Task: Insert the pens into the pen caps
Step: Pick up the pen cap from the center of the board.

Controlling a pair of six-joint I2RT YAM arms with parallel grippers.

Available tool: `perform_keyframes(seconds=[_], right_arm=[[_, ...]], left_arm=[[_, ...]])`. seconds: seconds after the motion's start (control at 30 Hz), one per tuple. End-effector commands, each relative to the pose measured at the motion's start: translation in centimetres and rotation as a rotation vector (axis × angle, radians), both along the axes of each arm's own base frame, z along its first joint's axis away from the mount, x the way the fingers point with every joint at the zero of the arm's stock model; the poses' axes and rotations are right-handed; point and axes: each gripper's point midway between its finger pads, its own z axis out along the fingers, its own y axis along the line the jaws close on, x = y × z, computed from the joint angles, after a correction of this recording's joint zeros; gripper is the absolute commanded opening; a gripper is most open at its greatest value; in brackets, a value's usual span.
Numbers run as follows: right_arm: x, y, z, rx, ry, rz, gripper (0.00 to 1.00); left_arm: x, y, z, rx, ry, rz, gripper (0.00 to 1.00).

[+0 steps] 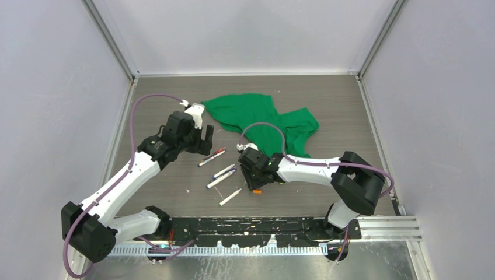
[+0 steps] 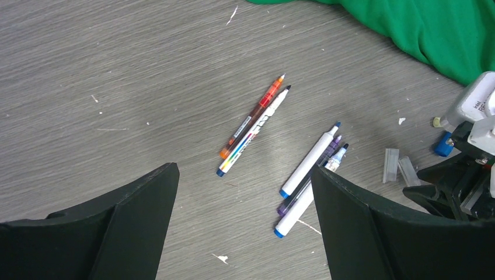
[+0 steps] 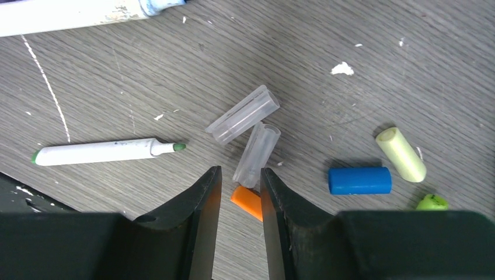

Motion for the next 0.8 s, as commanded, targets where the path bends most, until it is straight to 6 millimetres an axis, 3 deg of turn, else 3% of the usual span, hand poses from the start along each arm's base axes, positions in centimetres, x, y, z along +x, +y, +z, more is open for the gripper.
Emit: perform_keyframes(seconds=[0.0, 0.23, 0.43, 0.57, 0.77], right_arm=[[0.2, 1.8, 0.8, 0.097, -0.007, -0.012, 0.37], [-0.1, 3.2, 1.1, 0.150, 0.011, 0.005, 0.36], [1.8, 0.9, 3.9, 0.073, -0.105, -0.046, 0.35], [2.9, -0.3, 4.2, 0.040, -0.114, -0.115, 0.30], [3.6, 1.1, 4.0, 0.077, -0.104, -0.172, 0.35]], left_arm=[[0.7, -0.1, 1.7, -0.024, -0.077, 0.004, 0.87], [0.7, 0.0, 1.6, -0.019, -0.077, 0.006, 0.87], [0.7, 0.0, 1.6, -0.020, -0.076, 0.009, 0.87], [0.8, -0.1, 1.7, -0.025, -0.076, 0.011, 0.87], [0.6, 0.0, 1.9, -0.029, -0.082, 0.011, 0.87]])
